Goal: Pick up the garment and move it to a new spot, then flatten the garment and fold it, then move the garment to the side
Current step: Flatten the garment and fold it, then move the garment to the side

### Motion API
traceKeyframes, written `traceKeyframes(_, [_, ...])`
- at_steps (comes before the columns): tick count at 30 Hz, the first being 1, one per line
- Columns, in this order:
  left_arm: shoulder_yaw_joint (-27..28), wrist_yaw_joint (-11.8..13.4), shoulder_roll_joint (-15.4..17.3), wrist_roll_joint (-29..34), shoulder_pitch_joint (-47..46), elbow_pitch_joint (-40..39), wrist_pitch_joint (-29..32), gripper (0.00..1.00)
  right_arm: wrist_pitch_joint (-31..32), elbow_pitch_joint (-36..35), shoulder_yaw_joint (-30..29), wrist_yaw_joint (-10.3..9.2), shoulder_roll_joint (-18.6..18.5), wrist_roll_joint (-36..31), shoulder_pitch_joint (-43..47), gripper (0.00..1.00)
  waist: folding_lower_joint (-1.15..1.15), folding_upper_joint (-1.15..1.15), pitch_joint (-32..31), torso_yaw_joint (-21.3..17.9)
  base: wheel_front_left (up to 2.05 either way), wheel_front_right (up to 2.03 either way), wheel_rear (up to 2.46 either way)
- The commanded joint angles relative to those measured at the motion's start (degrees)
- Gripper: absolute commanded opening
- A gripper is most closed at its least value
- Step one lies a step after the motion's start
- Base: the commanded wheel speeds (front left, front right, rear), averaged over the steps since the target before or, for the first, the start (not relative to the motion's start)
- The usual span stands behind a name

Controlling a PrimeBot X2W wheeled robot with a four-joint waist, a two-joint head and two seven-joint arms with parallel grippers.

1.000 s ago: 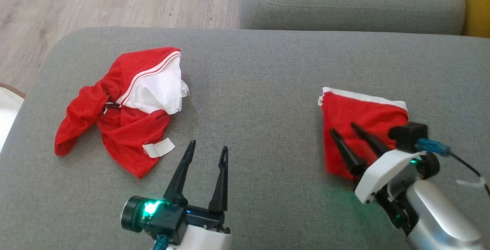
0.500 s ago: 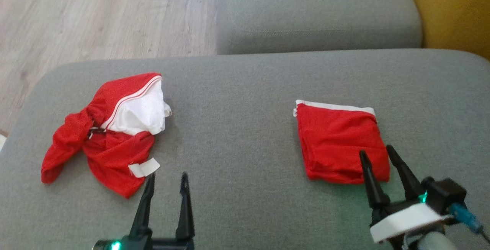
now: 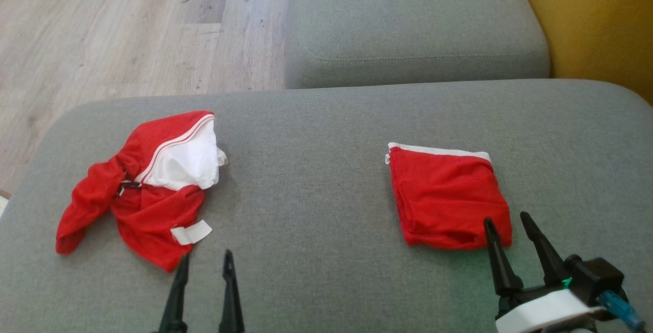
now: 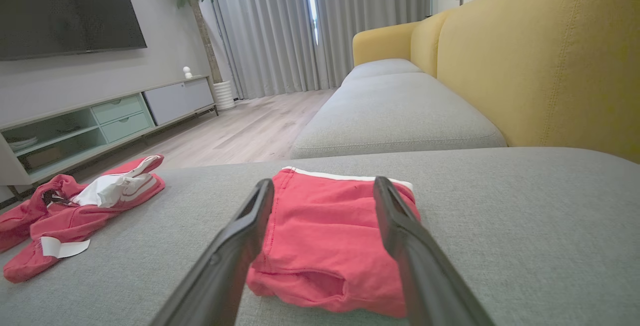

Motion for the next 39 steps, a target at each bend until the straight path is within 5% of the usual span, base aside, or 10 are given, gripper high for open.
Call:
traceKeyframes(1, [2.29,0.57,-0.28,-0.59,-2.48,-2.38,-0.29,1.00,-0.68,-1.55,0.65,0.22,0.04,-0.84,-1.17,1.00,0.00,0.00,-0.01,-0.07,0.00,0.00,0.00])
traceKeyframes(24, [2.21,-0.26,-0.28,-1.01,-1.31,-2.12,-0.29,1.00,-0.69,-1.50,-0.38,0.22,1.36,-2.81,0.27,1.00,0.00,0.00,-0.67,-0.51,0.00,0.00,0.00])
traceKeyframes(39, [1.43,-0.23,-0.28,-4.48,-2.60,-3.56,-0.29,1.00,-0.69,-1.52,-3.38,0.22,-1.52,-2.84,-3.29,1.00,0.00,0.00,5.10,0.56,0.00,0.00,0.00])
